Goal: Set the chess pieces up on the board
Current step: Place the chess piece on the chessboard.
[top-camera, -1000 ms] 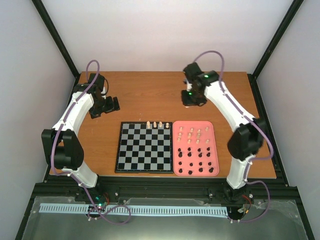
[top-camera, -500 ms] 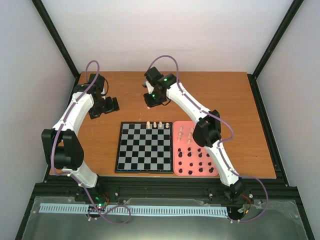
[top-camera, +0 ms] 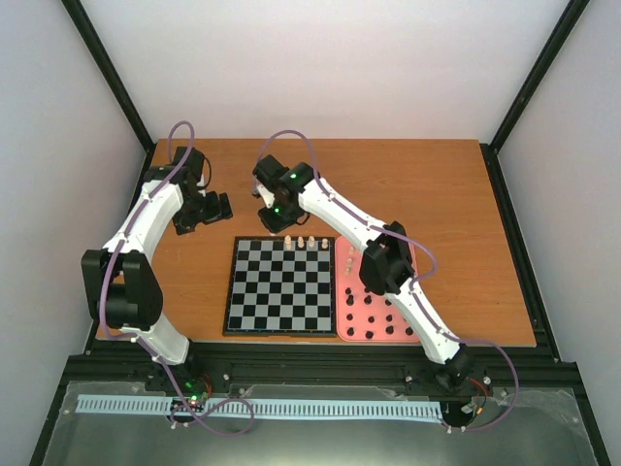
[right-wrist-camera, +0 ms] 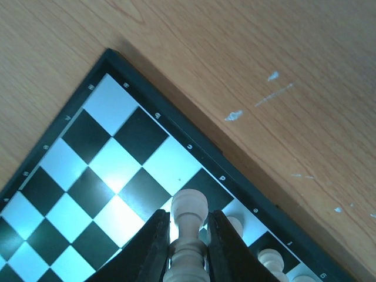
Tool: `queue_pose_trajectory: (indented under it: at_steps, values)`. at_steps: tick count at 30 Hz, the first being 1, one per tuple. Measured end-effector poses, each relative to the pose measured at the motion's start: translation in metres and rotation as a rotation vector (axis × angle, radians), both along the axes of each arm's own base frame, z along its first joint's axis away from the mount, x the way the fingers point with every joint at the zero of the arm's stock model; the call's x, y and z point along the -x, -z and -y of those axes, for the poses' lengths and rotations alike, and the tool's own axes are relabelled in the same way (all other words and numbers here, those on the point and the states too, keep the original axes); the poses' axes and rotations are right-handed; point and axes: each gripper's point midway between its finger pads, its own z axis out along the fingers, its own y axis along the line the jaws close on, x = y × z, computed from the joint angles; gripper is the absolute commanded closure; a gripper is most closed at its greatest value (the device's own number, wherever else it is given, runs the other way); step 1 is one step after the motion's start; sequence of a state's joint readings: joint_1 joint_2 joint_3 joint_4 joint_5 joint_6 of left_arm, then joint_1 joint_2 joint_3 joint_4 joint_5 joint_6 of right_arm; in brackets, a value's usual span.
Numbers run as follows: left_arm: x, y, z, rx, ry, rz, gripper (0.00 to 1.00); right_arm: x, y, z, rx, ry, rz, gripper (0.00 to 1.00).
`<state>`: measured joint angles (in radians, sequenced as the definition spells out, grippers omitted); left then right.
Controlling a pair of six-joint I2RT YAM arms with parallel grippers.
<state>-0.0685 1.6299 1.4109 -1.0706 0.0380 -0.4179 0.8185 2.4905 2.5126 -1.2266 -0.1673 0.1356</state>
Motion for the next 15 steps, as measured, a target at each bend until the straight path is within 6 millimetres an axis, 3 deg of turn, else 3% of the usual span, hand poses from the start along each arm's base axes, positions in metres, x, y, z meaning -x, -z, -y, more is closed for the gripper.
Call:
queue_pose_trajectory:
  at_steps: [15]
  values:
    - [0.003,0.003,0.004,0.027,0.002,-0.012,0.0,0.008,0.023,0.004,0.091,-0.022,0.009,0.79]
